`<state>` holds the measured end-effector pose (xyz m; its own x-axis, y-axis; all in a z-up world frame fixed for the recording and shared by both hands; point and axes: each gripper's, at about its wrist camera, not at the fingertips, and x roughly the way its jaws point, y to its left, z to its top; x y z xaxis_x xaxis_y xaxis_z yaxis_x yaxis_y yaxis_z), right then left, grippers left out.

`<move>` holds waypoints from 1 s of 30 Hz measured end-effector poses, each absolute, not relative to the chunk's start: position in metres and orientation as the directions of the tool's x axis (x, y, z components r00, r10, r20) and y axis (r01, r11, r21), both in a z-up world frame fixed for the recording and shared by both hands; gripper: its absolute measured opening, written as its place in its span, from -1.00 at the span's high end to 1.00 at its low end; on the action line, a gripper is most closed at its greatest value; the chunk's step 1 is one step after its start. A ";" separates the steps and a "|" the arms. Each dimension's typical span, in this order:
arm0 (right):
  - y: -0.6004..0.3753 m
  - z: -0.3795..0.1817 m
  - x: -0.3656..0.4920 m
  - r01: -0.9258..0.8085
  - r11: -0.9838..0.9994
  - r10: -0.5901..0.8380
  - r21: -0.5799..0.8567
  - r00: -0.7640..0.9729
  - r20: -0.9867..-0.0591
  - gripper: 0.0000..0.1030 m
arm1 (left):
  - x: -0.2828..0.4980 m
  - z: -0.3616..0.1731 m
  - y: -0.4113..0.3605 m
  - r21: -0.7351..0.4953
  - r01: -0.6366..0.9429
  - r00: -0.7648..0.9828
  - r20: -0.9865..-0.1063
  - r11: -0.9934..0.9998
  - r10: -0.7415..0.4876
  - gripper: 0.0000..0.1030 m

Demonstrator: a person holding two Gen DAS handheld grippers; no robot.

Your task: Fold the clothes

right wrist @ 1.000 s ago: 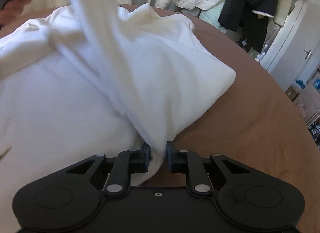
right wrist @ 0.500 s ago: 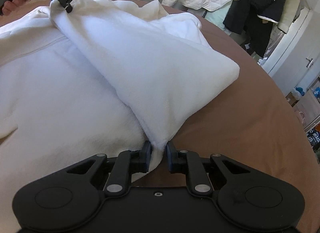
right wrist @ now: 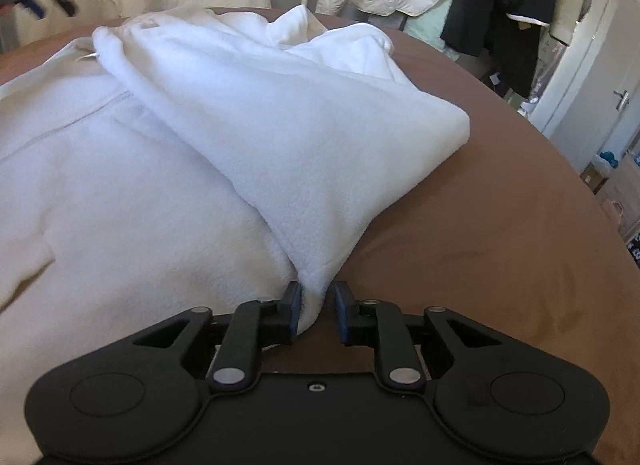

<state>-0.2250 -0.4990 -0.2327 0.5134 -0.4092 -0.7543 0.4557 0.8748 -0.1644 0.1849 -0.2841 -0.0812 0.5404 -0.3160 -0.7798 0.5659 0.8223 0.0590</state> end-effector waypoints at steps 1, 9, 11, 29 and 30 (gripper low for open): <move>-0.498 -0.230 -0.229 0.473 0.871 -0.397 -0.133 0.519 -0.757 0.37 | 0.178 -0.086 -0.272 0.080 0.581 0.536 -0.787 0.810 -0.306 -0.71; -0.479 -0.229 -0.282 0.449 0.780 0.011 0.436 0.687 -0.727 -0.09 | 0.132 -0.156 -0.151 0.126 0.528 0.459 -0.874 0.840 -0.157 -0.69; -0.470 -0.235 -0.289 0.430 0.739 0.077 0.519 0.711 -0.699 -0.09 | 0.130 -0.159 -0.121 0.073 0.460 0.438 -0.886 0.885 -0.155 -0.68; -0.406 -0.272 -0.331 0.405 0.388 0.430 0.828 0.714 -0.552 -0.26 | 0.117 -0.176 -0.012 -0.228 0.205 0.376 -0.880 0.952 -0.291 -0.76; -0.404 -0.274 -0.327 0.404 0.380 0.435 0.832 0.716 -0.546 -0.30 | 0.118 -0.180 -0.011 -0.247 0.209 0.371 -0.875 0.946 -0.311 -0.78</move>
<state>-0.3268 -0.4044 -0.2741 0.7157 0.4350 -0.5463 0.4041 0.3799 0.8321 0.1185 -0.0110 -0.1795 0.3711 -0.3110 -0.8750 0.2093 0.9460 -0.2475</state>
